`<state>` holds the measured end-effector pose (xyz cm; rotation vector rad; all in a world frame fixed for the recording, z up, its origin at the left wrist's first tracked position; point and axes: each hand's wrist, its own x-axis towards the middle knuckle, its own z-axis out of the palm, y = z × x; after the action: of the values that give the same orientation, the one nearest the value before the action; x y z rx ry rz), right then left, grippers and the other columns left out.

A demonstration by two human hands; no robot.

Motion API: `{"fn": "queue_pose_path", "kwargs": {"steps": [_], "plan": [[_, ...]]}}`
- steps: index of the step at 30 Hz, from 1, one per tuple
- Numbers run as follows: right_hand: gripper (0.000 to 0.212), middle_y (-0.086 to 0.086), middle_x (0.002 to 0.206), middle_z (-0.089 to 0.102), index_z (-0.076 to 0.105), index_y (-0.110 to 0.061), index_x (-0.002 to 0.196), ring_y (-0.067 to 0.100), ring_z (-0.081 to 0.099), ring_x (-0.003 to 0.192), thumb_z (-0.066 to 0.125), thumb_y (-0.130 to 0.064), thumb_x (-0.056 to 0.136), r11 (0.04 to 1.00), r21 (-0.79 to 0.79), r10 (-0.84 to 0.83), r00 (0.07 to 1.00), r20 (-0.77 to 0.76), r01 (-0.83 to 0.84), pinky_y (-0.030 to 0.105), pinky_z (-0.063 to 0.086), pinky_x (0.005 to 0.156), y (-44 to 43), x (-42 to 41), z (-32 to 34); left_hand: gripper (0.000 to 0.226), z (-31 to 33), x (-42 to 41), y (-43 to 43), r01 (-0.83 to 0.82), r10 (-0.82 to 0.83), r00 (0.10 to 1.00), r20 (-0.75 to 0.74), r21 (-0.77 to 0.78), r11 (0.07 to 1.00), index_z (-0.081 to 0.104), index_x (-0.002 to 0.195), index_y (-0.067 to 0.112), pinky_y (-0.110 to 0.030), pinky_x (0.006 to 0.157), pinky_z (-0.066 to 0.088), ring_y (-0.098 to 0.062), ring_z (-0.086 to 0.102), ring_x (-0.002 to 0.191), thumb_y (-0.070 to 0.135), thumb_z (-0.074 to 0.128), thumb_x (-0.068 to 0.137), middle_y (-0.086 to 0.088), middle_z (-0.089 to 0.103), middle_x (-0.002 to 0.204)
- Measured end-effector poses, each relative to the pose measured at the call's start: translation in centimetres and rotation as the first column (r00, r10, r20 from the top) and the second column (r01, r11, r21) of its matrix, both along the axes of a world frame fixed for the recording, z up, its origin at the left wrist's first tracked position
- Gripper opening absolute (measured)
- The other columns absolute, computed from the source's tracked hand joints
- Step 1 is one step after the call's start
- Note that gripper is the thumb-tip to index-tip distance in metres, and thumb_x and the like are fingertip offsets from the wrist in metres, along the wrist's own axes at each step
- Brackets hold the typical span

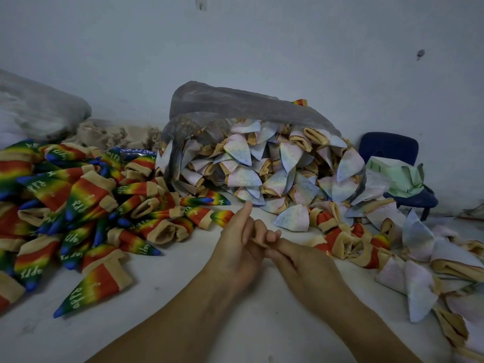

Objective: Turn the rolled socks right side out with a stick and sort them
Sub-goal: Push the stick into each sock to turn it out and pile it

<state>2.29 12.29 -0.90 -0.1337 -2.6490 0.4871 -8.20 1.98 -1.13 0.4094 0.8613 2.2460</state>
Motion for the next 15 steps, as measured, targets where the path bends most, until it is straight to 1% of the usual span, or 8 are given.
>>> {"fn": "queue_pose_path", "kwargs": {"steps": [2, 3, 5, 7, 9, 10, 13, 15], "plan": [[0.026, -0.015, 0.075, 0.063, 0.060, -0.042, 0.111, 0.000, 0.056, 0.070, 0.041, -0.048, 0.095, 0.981, -0.193, -0.022, 0.999, 0.041, 0.029, 0.017, 0.042, 0.059, -1.0, -0.2, 0.0, 0.067, 0.2, 0.2, 0.3, -0.046, 0.043, 0.998, -0.056, -0.070, 0.996, 0.037, 0.039, 0.015, -0.039, 0.086, 0.057, -0.019, 0.062, 0.055, 0.047, 0.052, 0.096, -0.007, 0.044, 0.045], [0.026, -0.016, 0.078, 0.064, 0.062, -0.040, 0.110, -0.003, 0.057, 0.073, 0.043, -0.046, 0.095, 0.954, -0.296, -0.031, 0.998, 0.057, 0.046, 0.014, 0.042, 0.061, -1.5, -0.4, -0.1, 0.068, 0.3, 0.2, 0.4, -0.064, 0.056, 0.996, -0.074, -0.103, 0.993, 0.039, 0.038, 0.016, -0.037, 0.086, 0.057, -0.019, 0.065, 0.059, 0.050, 0.049, 0.097, -0.007, 0.048, 0.046], [0.023, -0.022, 0.082, 0.063, 0.064, -0.039, 0.106, -0.012, 0.055, 0.079, 0.044, -0.043, 0.096, 0.892, -0.447, -0.042, 0.996, 0.074, 0.070, 0.007, 0.039, 0.062, -2.6, -0.9, -0.3, 0.071, 0.4, 0.0, 0.7, -0.078, 0.059, 0.992, -0.110, -0.177, 0.981, 0.047, 0.036, 0.018, -0.031, 0.079, 0.057, -0.018, 0.070, 0.070, 0.054, 0.045, 0.097, -0.005, 0.060, 0.051], [0.019, -0.021, 0.086, 0.062, 0.062, -0.042, 0.095, -0.014, 0.053, 0.082, 0.043, -0.041, 0.097, 0.848, -0.521, -0.057, 0.994, 0.092, 0.097, 0.005, 0.037, 0.062, -3.4, -1.3, -0.6, 0.073, 0.4, -0.1, 1.0, -0.091, 0.061, 0.991, -0.121, -0.261, 0.961, 0.054, 0.036, 0.018, -0.028, 0.071, 0.056, -0.020, 0.071, 0.076, 0.053, 0.042, 0.099, -0.005, 0.069, 0.061], [0.021, -0.018, 0.086, 0.063, 0.059, -0.039, 0.090, -0.009, 0.054, 0.081, 0.040, -0.043, 0.098, 0.840, -0.521, -0.090, 0.986, 0.139, 0.150, 0.009, 0.037, 0.061, -3.7, -1.4, -0.7, 0.072, 0.1, -0.1, 1.3, -0.137, 0.109, 0.989, -0.103, -0.321, 0.937, 0.051, 0.037, 0.016, -0.031, 0.070, 0.054, -0.025, 0.073, 0.079, 0.046, 0.044, 0.101, -0.009, 0.069, 0.063], [0.023, -0.016, 0.088, 0.063, 0.059, -0.036, 0.092, -0.006, 0.055, 0.081, 0.038, -0.044, 0.098, 0.858, -0.483, -0.109, 0.981, 0.162, 0.175, 0.014, 0.041, 0.065, -3.6, -1.3, -0.7, 0.070, -0.1, -0.1, 1.3, -0.169, 0.145, 0.985, -0.095, -0.331, 0.928, 0.048, 0.037, 0.016, -0.032, 0.071, 0.054, -0.028, 0.074, 0.081, 0.042, 0.045, 0.102, -0.011, 0.067, 0.061], [0.031, -0.012, 0.094, 0.066, 0.059, -0.033, 0.100, 0.004, 0.058, 0.087, 0.033, -0.049, 0.097, 0.947, -0.242, -0.169, 0.968, 0.187, 0.212, 0.032, 0.049, 0.078, -2.5, -0.9, -0.3, 0.063, -0.6, -0.1, 1.4, -0.209, 0.190, 0.978, -0.089, -0.330, 0.920, 0.053, 0.043, 0.013, -0.038, 0.079, 0.056, -0.032, 0.075, 0.082, 0.039, 0.049, 0.101, -0.016, 0.066, 0.063], [0.033, -0.012, 0.092, 0.065, 0.056, -0.034, 0.099, 0.006, 0.058, 0.086, 0.029, -0.052, 0.096, 0.967, -0.133, -0.191, 0.965, 0.182, 0.216, 0.032, 0.049, 0.074, -2.0, -0.5, 0.2, 0.059, -0.6, -0.2, 1.2, -0.249, 0.229, 0.968, -0.098, -0.312, 0.917, 0.058, 0.047, 0.013, -0.040, 0.080, 0.055, -0.031, 0.074, 0.080, 0.040, 0.053, 0.099, -0.012, 0.065, 0.062]]}}
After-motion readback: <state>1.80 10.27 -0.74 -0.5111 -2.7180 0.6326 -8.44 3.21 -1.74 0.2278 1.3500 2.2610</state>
